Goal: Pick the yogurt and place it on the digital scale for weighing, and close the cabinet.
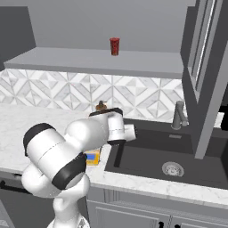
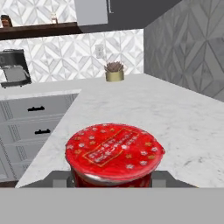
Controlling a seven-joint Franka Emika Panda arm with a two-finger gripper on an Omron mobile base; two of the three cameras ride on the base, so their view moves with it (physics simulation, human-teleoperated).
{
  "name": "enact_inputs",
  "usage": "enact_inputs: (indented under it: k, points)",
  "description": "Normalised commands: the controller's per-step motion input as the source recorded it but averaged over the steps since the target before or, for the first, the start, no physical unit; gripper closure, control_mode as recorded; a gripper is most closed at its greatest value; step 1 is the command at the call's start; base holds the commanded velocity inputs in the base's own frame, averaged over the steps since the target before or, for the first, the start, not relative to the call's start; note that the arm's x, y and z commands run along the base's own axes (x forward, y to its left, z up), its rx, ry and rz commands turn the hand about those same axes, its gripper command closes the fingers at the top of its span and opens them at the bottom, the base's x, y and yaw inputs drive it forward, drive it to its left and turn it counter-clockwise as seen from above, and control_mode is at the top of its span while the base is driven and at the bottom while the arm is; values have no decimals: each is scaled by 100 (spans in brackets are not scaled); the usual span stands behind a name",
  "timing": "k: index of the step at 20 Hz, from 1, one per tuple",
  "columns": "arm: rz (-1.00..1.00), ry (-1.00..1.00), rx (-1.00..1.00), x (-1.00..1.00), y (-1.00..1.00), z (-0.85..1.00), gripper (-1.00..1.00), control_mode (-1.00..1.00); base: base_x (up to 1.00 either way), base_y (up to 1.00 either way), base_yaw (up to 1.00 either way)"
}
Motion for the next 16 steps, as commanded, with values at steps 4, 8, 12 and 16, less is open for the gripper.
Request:
enact_inputs:
  k: [4,8,12,16]
  points:
    - [3,0,0,27,0,-12,100,-100,0,0,0]
    - [4,0,0,22,-1,-33,100,-100,0,0,0]
    - [7,-2,0,10,-5,-30,100,-100,0,0,0]
    - [6,-4,1,5,-13,-23,100,-100,0,0,0]
